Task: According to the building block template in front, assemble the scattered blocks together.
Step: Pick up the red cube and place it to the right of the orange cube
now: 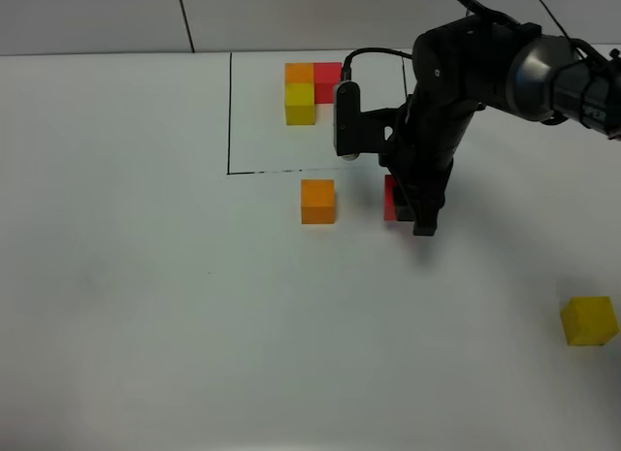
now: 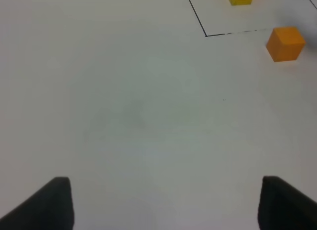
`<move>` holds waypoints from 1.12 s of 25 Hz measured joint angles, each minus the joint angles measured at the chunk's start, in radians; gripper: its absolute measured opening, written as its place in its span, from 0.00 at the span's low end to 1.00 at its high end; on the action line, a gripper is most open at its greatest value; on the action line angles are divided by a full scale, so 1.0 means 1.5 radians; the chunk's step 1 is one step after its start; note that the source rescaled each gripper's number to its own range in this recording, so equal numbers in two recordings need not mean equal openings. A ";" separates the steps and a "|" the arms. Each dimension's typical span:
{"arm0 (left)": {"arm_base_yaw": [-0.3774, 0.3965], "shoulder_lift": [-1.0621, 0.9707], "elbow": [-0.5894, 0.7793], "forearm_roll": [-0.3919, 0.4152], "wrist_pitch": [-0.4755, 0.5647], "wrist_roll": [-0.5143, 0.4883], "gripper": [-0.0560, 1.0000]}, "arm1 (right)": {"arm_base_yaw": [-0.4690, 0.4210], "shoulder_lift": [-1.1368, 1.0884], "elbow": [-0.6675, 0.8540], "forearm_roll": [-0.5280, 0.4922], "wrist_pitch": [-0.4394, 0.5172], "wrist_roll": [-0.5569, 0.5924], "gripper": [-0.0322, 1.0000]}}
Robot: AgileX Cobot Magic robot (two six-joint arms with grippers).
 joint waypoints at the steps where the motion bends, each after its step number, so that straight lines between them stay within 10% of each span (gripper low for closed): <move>1: 0.000 0.000 0.000 0.000 0.000 0.000 0.72 | 0.002 0.014 -0.014 -0.001 0.008 -0.001 0.06; 28: 0.000 0.000 0.000 0.000 0.000 0.001 0.72 | 0.050 0.173 -0.238 0.010 0.105 0.020 0.06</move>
